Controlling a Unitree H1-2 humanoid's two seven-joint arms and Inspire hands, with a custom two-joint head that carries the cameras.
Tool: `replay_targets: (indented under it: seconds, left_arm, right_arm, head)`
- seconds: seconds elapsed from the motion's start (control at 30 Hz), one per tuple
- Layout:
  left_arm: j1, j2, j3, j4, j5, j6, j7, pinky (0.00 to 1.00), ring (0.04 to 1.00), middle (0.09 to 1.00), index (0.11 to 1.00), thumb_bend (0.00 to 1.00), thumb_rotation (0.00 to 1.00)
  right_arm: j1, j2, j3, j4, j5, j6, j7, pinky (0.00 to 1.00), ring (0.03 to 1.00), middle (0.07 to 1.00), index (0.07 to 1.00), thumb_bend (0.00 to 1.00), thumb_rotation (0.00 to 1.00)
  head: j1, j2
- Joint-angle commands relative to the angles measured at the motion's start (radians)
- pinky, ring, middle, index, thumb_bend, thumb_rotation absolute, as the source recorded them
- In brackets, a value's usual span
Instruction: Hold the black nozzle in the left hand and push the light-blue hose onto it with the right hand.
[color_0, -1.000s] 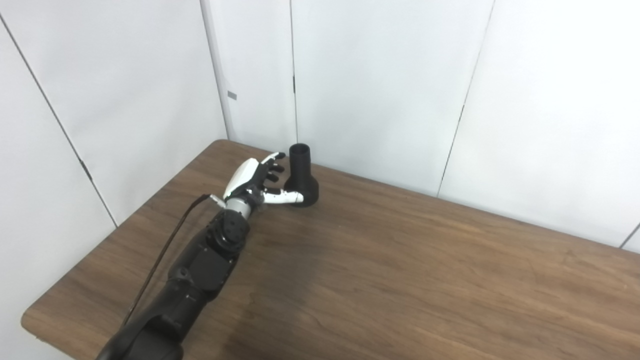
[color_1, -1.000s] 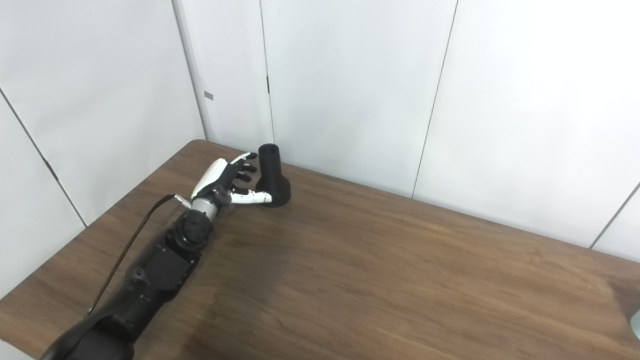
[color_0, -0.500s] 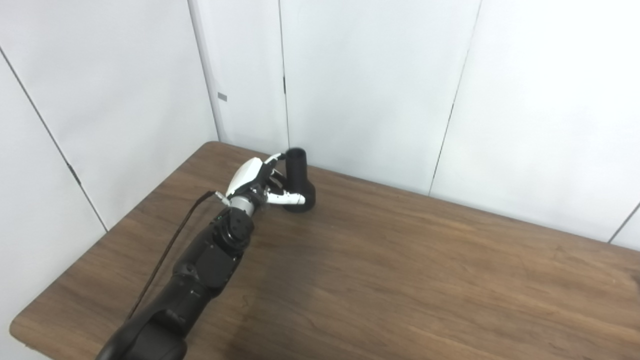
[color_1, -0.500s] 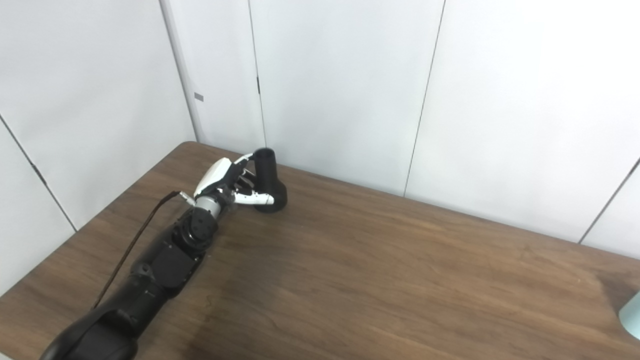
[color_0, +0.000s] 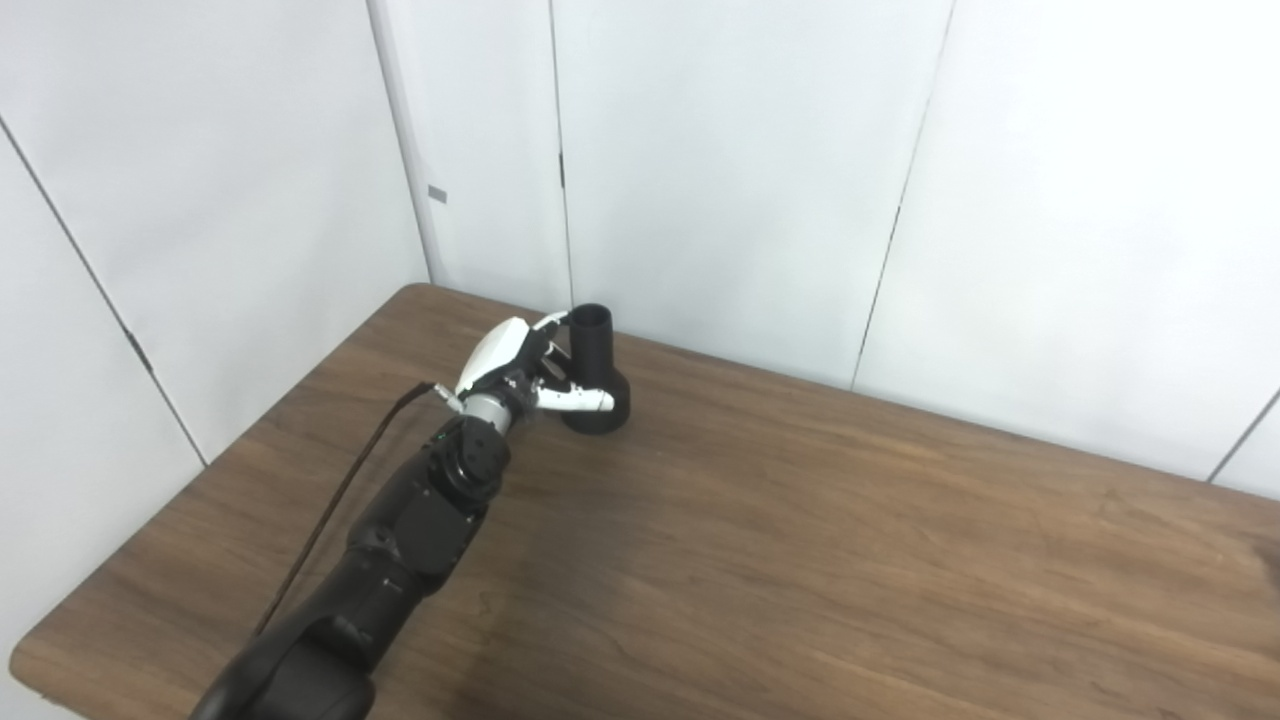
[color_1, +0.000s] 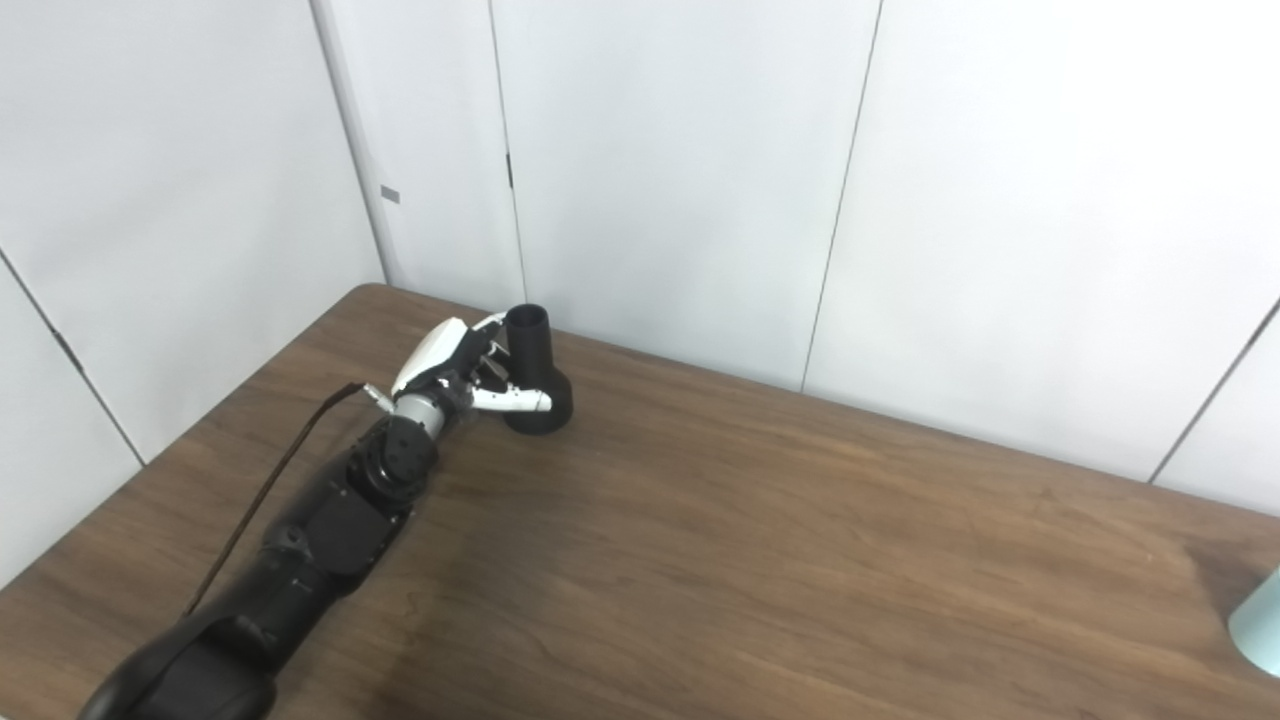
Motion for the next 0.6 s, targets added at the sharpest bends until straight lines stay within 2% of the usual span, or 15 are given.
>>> replay_targets:
  seconds: [0.0,0.03,0.13,0.2,0.37,0.5,0.57]
  left_arm:
    - [0.015,-0.02,-0.042,0.025,-0.009,-0.005,-0.094,0.51,0.683,0.749,0.878,1.0,0.29]
    - [0.016,-0.016,-0.055,0.027,-0.001,-0.016,-0.103,0.65,0.79,0.838,0.872,1.0,0.28]
    - [0.016,-0.002,-0.108,0.039,0.037,-0.065,-0.11,0.82,0.91,0.927,0.834,1.0,0.26]
    - [0.013,0.003,-0.141,0.053,0.064,-0.091,-0.107,0.84,0.917,0.932,0.81,1.0,0.25]
    - [0.007,0.014,-0.229,0.073,0.152,-0.135,-0.106,0.78,0.895,0.918,0.779,1.0,0.3]
    - [0.0,0.01,-0.271,0.089,0.195,-0.136,-0.124,0.81,0.91,0.914,0.786,1.0,0.34]
    - [-0.005,0.01,-0.296,0.104,0.216,-0.156,-0.13,0.84,0.928,0.918,0.798,1.0,0.35]
  right_arm:
    - [0.001,-0.01,0.0,-0.03,0.003,-0.005,-0.002,0.62,0.727,0.749,0.714,0.46,0.57]
    - [0.0,-0.01,-0.001,-0.032,-0.001,-0.004,-0.004,0.61,0.723,0.745,0.711,0.46,0.57]
    - [-0.002,-0.011,0.001,-0.028,-0.012,-0.012,-0.006,0.6,0.716,0.739,0.708,0.46,0.58]
    - [-0.003,-0.011,0.001,-0.024,-0.006,-0.013,-0.002,0.61,0.719,0.741,0.71,0.46,0.58]
    - [-0.005,-0.009,0.005,-0.027,-0.006,-0.011,-0.002,0.61,0.723,0.745,0.709,0.43,0.56]
    - [-0.007,-0.008,0.006,-0.023,0.001,-0.017,0.0,0.6,0.718,0.742,0.706,0.42,0.55]
    - [-0.007,-0.008,0.007,-0.024,-0.002,-0.014,-0.001,0.6,0.718,0.742,0.705,0.42,0.55]
  head:
    - [0.0,0.005]
    - [0.0,0.006]
    - [0.001,0.005]
    - [0.0,0.006]
    - [-0.003,0.006]
    - [-0.004,0.007]
    - [-0.003,0.006]
